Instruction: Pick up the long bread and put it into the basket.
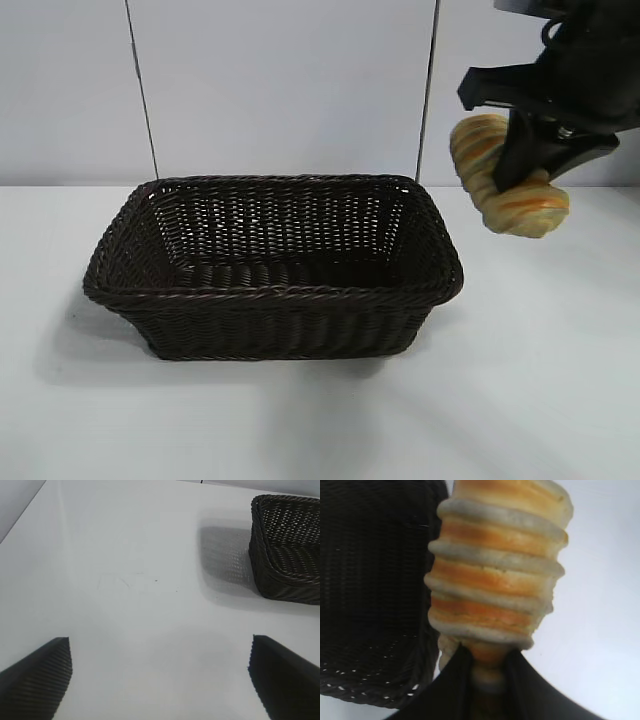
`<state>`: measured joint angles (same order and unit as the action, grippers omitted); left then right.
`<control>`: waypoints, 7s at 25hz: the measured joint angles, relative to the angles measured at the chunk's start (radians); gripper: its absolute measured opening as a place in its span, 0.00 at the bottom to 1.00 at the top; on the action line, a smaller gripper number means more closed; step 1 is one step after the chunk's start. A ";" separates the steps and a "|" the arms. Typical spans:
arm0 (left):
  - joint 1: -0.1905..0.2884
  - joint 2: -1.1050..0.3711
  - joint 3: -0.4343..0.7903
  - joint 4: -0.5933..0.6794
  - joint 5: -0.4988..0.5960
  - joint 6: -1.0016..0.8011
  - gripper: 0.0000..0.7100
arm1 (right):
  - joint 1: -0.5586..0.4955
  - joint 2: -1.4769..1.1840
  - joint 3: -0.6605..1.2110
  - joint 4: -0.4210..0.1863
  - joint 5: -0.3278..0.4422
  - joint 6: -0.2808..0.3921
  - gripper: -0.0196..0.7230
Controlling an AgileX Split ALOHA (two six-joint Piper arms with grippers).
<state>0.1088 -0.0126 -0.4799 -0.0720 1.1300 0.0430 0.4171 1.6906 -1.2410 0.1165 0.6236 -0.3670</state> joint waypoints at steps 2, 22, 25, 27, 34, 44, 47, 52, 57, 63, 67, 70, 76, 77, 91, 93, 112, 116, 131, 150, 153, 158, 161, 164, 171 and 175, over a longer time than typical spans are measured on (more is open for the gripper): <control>0.000 0.000 0.000 0.000 0.000 0.000 0.98 | 0.033 0.050 -0.043 0.000 -0.021 -0.150 0.20; 0.000 0.000 0.000 0.000 0.000 0.000 0.98 | 0.127 0.377 -0.200 0.018 -0.079 -0.490 0.15; 0.000 0.000 0.000 0.000 0.000 0.000 0.98 | 0.127 0.377 -0.206 0.018 -0.088 -0.490 0.15; 0.000 0.000 0.000 0.000 0.000 0.000 0.98 | 0.127 0.377 -0.206 0.019 -0.092 -0.490 0.17; 0.000 0.000 0.000 0.000 0.000 0.000 0.98 | 0.127 0.340 -0.208 0.020 -0.091 -0.489 0.80; 0.000 0.000 0.000 0.000 0.000 0.000 0.98 | 0.127 0.240 -0.257 0.016 -0.050 -0.228 0.96; 0.000 0.000 0.000 0.000 0.000 0.000 0.98 | 0.119 0.239 -0.335 -0.007 0.027 -0.049 0.96; 0.000 0.000 0.000 0.000 0.000 0.000 0.98 | 0.078 0.239 -0.496 -0.074 0.176 0.183 0.96; 0.000 0.000 0.000 0.000 0.000 0.000 0.98 | -0.017 0.239 -0.611 -0.107 0.331 0.302 0.96; 0.000 0.000 0.000 0.000 0.000 0.000 0.98 | -0.170 0.239 -0.627 -0.126 0.443 0.327 0.96; 0.000 0.000 0.000 0.000 0.000 0.000 0.98 | -0.284 0.239 -0.627 -0.128 0.476 0.330 0.96; 0.000 0.000 0.000 0.000 0.000 0.000 0.98 | -0.374 0.239 -0.627 -0.129 0.488 0.330 0.96; 0.000 0.000 0.000 0.000 0.000 0.000 0.98 | -0.498 0.228 -0.627 -0.132 0.531 0.330 0.96; 0.000 0.000 0.000 0.000 0.000 0.000 0.98 | -0.511 0.215 -0.627 -0.132 0.534 0.330 0.96; 0.000 0.000 0.000 0.000 0.000 0.000 0.98 | -0.552 -0.138 -0.622 -0.130 0.630 0.335 0.96; 0.000 0.000 0.000 0.000 0.000 0.000 0.98 | -0.552 -0.201 -0.602 -0.128 0.634 0.337 0.96; 0.000 0.000 0.000 0.000 0.000 0.000 0.98 | -0.552 -0.987 -0.101 -0.307 0.644 0.437 0.96; 0.000 0.000 0.000 0.000 0.000 0.000 0.98 | -0.552 -1.153 -0.023 -0.314 0.641 0.449 0.96; 0.000 0.000 0.000 0.001 0.000 0.000 0.98 | -0.544 -1.604 0.323 -0.314 0.643 0.449 0.96; 0.000 0.000 0.000 0.001 0.000 0.000 0.98 | -0.544 -1.713 0.698 -0.190 0.645 0.396 0.92; 0.000 0.000 0.000 0.001 0.000 0.000 0.98 | -0.544 -1.713 0.719 -0.168 0.643 0.386 0.92; 0.000 0.000 0.000 0.001 0.000 0.000 0.98 | -0.544 -1.713 0.719 -0.161 0.637 0.378 0.92; 0.000 0.000 0.000 0.001 0.000 0.000 0.98 | -0.544 -1.713 0.719 -0.157 0.637 0.377 0.92; 0.000 0.000 0.000 0.001 0.000 0.000 0.98 | -0.544 -1.713 0.719 -0.147 0.632 0.377 0.92; 0.000 0.000 0.000 0.001 0.000 0.000 0.98 | -0.544 -1.713 0.723 -0.137 0.607 0.374 0.92; 0.000 0.000 0.000 0.001 0.000 0.000 0.98 | -0.544 -1.713 0.724 -0.135 0.598 0.374 0.92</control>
<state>0.1088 -0.0126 -0.4799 -0.0711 1.1300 0.0430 -0.1265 -0.0222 -0.5166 -0.0184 1.2218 0.0069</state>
